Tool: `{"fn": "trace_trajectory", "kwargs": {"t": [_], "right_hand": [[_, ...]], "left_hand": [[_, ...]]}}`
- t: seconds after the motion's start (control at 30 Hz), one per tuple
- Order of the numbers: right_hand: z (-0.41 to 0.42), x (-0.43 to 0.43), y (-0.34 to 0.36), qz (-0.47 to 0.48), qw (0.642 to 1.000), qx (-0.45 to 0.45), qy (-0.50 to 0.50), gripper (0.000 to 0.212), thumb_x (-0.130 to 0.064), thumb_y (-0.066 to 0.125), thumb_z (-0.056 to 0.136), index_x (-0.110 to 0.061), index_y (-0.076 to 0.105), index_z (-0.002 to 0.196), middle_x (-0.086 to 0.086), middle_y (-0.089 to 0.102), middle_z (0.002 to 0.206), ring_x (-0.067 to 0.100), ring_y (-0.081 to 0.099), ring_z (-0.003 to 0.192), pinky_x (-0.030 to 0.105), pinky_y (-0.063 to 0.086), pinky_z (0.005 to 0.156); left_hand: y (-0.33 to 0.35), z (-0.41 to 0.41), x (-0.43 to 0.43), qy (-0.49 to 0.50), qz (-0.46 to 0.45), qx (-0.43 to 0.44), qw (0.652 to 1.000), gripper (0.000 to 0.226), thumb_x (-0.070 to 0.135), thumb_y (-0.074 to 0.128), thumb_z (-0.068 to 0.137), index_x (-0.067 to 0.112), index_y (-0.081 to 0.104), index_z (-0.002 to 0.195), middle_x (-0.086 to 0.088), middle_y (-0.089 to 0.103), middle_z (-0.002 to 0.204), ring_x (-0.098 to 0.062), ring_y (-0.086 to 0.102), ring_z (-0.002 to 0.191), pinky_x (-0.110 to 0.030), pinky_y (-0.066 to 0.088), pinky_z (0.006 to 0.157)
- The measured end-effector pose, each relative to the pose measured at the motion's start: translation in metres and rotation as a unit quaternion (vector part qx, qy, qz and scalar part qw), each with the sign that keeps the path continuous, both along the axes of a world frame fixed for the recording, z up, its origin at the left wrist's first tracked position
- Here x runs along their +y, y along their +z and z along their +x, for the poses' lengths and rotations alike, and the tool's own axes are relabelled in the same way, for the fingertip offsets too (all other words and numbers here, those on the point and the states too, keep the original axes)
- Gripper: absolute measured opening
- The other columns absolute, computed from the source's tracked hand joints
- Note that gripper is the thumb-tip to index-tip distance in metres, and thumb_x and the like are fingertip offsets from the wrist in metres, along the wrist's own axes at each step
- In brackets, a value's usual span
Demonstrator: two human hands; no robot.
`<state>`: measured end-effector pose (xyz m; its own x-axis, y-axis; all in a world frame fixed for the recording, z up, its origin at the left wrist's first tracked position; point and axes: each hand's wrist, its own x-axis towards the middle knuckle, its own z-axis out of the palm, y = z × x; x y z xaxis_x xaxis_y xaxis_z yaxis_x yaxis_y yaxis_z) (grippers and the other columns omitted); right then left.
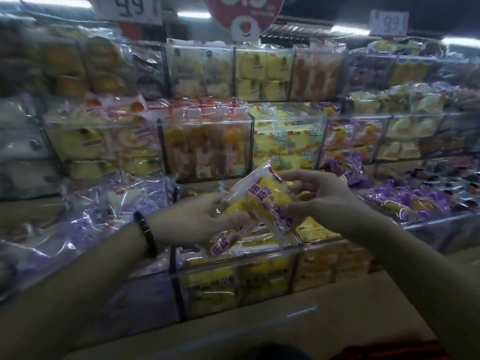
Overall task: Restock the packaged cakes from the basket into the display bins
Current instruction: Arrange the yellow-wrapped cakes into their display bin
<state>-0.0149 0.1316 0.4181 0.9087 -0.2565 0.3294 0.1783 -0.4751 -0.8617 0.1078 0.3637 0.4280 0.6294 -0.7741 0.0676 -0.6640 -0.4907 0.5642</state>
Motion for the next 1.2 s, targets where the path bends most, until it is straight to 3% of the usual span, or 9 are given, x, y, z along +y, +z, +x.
{"fn": "trace_trajectory", "kwargs": {"t": [0.13, 0.3, 0.43, 0.57, 0.7, 0.77, 0.87, 1.0, 1.2], "right_hand": [[0.047, -0.001, -0.001, -0.071, 0.996, -0.012, -0.060, 0.061, -0.001, 0.082, 0.084, -0.026, 0.064, 0.137, 0.004, 0.065, 0.110, 0.019, 0.072, 0.089, 0.039, 0.067, 0.073], [0.087, -0.001, -0.008, -0.209, 0.973, 0.004, -0.094, 0.066, -0.001, 0.080, 0.085, -0.034, 0.062, 0.139, -0.007, 0.064, 0.117, 0.017, 0.062, 0.110, 0.024, 0.059, 0.067], [0.103, -0.003, -0.017, -0.278, 0.953, 0.037, -0.112, 0.071, -0.003, 0.081, 0.084, -0.038, 0.060, 0.141, -0.005, 0.067, 0.129, 0.018, 0.061, 0.120, 0.038, 0.061, 0.089], [0.112, 0.006, -0.017, -0.433, 0.887, 0.054, -0.150, 0.068, -0.014, 0.080, 0.087, -0.047, 0.056, 0.141, -0.008, 0.066, 0.136, 0.023, 0.053, 0.132, 0.054, 0.038, 0.114], [0.121, 0.012, -0.021, -0.496, 0.859, 0.073, -0.105, 0.055, -0.016, 0.080, 0.086, -0.044, 0.061, 0.130, -0.004, 0.069, 0.121, 0.019, 0.064, 0.104, 0.039, 0.060, 0.087], [0.122, 0.016, -0.031, -0.521, 0.846, 0.082, -0.084, 0.056, -0.017, 0.082, 0.085, -0.043, 0.061, 0.129, -0.004, 0.066, 0.127, 0.021, 0.062, 0.112, 0.040, 0.059, 0.089], [0.124, 0.012, -0.039, -0.507, 0.853, 0.079, -0.097, 0.063, -0.011, 0.081, 0.084, -0.041, 0.059, 0.135, -0.002, 0.065, 0.134, 0.024, 0.058, 0.125, 0.044, 0.056, 0.097], [0.124, 0.006, -0.026, -0.419, 0.898, 0.113, -0.073, 0.081, 0.001, 0.079, 0.083, -0.035, 0.051, 0.150, -0.001, 0.057, 0.148, 0.023, 0.058, 0.129, 0.032, 0.056, 0.095], [0.104, -0.009, -0.010, -0.348, 0.931, 0.063, -0.087, 0.056, -0.016, 0.083, 0.086, -0.024, 0.065, 0.139, -0.003, 0.067, 0.127, 0.014, 0.063, 0.113, 0.019, 0.046, 0.077]], "left_hand": [[-0.003, 0.049, 0.003, 0.043, 0.125, -0.155, 0.979, 0.046, 0.060, 0.069, 0.090, 0.029, 0.050, 0.117, 0.007, 0.066, 0.111, -0.012, 0.065, 0.095, -0.040, 0.058, 0.083], [-0.014, 0.074, -0.007, 0.025, 0.194, -0.209, 0.958, 0.039, 0.053, 0.071, 0.092, 0.032, 0.058, 0.123, 0.004, 0.065, 0.125, -0.016, 0.062, 0.108, -0.038, 0.055, 0.092], [-0.021, 0.088, -0.006, 0.026, 0.219, -0.255, 0.941, 0.048, 0.061, 0.074, 0.084, 0.038, 0.060, 0.124, 0.010, 0.066, 0.125, -0.018, 0.059, 0.116, -0.044, 0.054, 0.095], [-0.017, 0.090, -0.009, 0.007, 0.257, -0.235, 0.937, 0.036, 0.056, 0.076, 0.086, 0.035, 0.059, 0.108, 0.011, 0.061, 0.115, -0.016, 0.057, 0.108, -0.042, 0.055, 0.092], [-0.014, 0.094, -0.010, 0.004, 0.260, -0.222, 0.940, 0.030, 0.053, 0.079, 0.085, 0.038, 0.055, 0.093, 0.011, 0.058, 0.105, -0.013, 0.056, 0.097, -0.040, 0.055, 0.087], [-0.015, 0.095, -0.011, 0.006, 0.249, -0.217, 0.944, 0.032, 0.053, 0.081, 0.083, 0.039, 0.053, 0.090, 0.013, 0.058, 0.104, -0.012, 0.057, 0.098, -0.040, 0.055, 0.089], [-0.016, 0.094, -0.014, 0.012, 0.233, -0.215, 0.948, 0.045, 0.051, 0.084, 0.080, 0.038, 0.057, 0.113, 0.013, 0.060, 0.111, -0.011, 0.059, 0.101, -0.039, 0.056, 0.089], [-0.016, 0.091, -0.011, 0.023, 0.204, -0.215, 0.955, 0.057, 0.053, 0.085, 0.078, 0.039, 0.052, 0.122, 0.010, 0.060, 0.115, -0.013, 0.061, 0.100, -0.041, 0.058, 0.086], [-0.007, 0.085, -0.007, 0.021, 0.163, -0.250, 0.954, 0.055, 0.059, 0.081, 0.079, 0.035, 0.061, 0.124, 0.011, 0.058, 0.118, -0.009, 0.057, 0.108, -0.035, 0.056, 0.091]]}}
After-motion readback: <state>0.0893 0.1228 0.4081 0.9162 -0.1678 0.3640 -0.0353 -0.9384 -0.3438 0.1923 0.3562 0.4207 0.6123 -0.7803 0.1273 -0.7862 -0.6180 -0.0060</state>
